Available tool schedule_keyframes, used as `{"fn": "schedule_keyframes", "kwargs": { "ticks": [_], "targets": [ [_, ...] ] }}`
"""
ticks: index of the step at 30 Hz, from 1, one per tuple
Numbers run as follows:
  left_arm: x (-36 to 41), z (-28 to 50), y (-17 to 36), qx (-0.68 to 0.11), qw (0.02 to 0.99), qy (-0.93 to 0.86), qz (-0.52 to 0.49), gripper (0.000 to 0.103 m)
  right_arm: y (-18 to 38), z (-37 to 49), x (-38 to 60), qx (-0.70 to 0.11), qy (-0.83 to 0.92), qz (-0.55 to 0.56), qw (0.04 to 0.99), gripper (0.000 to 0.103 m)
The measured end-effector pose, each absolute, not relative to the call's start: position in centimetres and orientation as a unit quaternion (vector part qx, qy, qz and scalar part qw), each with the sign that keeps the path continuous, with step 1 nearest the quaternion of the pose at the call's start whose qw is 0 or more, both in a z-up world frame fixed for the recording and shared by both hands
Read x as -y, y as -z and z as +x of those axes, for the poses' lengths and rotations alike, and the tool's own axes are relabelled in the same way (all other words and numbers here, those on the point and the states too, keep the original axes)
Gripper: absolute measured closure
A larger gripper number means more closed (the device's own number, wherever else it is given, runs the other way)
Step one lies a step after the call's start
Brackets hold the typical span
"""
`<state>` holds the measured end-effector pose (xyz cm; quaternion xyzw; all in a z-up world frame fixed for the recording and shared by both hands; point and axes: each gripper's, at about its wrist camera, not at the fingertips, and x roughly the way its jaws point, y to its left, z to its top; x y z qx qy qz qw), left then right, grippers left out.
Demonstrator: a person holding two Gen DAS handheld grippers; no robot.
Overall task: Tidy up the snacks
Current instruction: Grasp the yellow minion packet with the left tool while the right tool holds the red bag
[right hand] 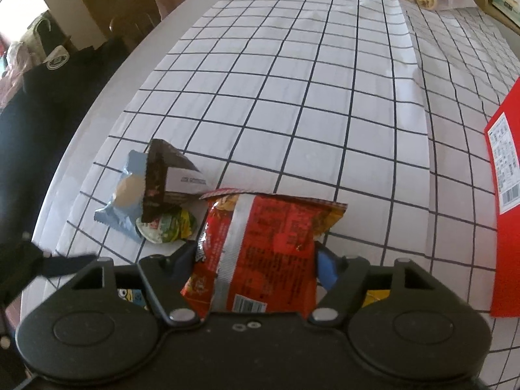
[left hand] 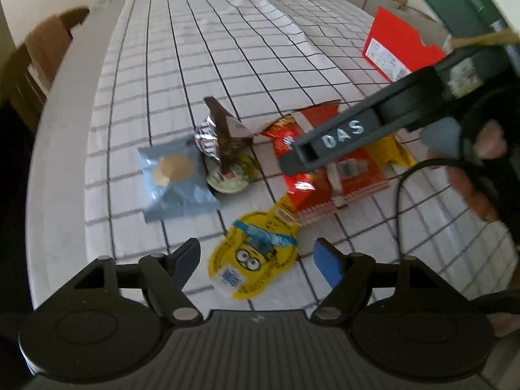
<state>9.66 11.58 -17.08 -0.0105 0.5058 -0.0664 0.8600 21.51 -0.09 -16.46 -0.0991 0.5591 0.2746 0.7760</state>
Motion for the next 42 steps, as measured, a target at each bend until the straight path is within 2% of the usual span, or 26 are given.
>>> {"fn": "schedule_keyframes", "kwargs": {
  "ticks": [6,12,16,21,32,42],
  "targets": [
    [-9.7,10.3,18.3,-0.510,0.853,0.089,0.056,0.027,15.0,21.2,0.8,-0.548,-0.286,-0.089,0.781,0.031],
    [-9.5,10.6,18.7,-0.515,0.852,0.080,0.047,0.027,14.3,21.2,1.7,-0.544,-0.288,-0.078,0.784,0.031],
    [-9.6,10.7,18.5,-0.513,0.855,0.071,0.035,0.041,14.3,20.8,2.1,-0.543,-0.288,-0.071,0.786,0.031],
    [-9.1,10.3,18.3,-0.515,0.854,0.059,0.029,0.051,13.9,20.4,3.0,-0.540,-0.284,-0.064,0.790,0.031],
    [-10.0,9.3,16.7,-0.523,0.850,0.008,-0.063,0.052,11.1,18.8,7.3,-0.523,-0.271,-0.041,0.807,0.031],
    [-7.5,9.9,12.7,-0.492,0.867,0.014,-0.078,0.052,6.8,17.9,13.7,-0.486,-0.255,-0.024,0.835,0.031]
  ]
}}
